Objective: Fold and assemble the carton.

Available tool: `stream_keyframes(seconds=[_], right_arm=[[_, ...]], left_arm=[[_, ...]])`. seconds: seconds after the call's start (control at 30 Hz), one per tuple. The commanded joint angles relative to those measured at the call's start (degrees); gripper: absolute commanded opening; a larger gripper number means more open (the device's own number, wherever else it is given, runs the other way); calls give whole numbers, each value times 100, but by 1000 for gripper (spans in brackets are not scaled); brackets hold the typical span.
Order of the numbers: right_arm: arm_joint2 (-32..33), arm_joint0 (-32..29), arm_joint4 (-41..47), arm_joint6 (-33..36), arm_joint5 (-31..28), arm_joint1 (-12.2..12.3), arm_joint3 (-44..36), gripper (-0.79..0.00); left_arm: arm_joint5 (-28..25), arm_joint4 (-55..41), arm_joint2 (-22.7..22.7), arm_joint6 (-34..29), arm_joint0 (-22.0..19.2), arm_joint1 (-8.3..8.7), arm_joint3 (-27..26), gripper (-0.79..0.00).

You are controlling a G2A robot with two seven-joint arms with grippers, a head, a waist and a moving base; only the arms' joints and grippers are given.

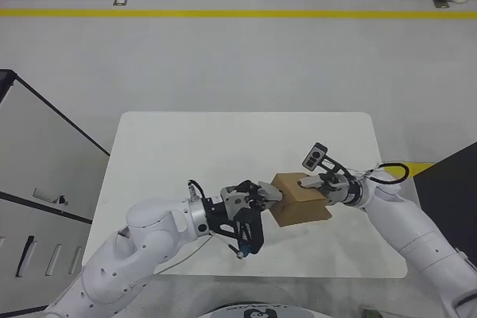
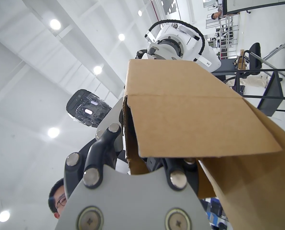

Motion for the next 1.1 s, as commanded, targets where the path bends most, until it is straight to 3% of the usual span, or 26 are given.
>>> stream_keyframes(seconds=[0.0, 1.07], right_arm=[[46, -23, -8, 36, -28, -6, -4, -785], [260, -121, -56, 92, -33, -102, -212, -785]], left_arm=[[-41, 40, 22, 37, -11, 3, 3, -785], [-186, 405, 340, 60, -249, -16, -80, -785]])
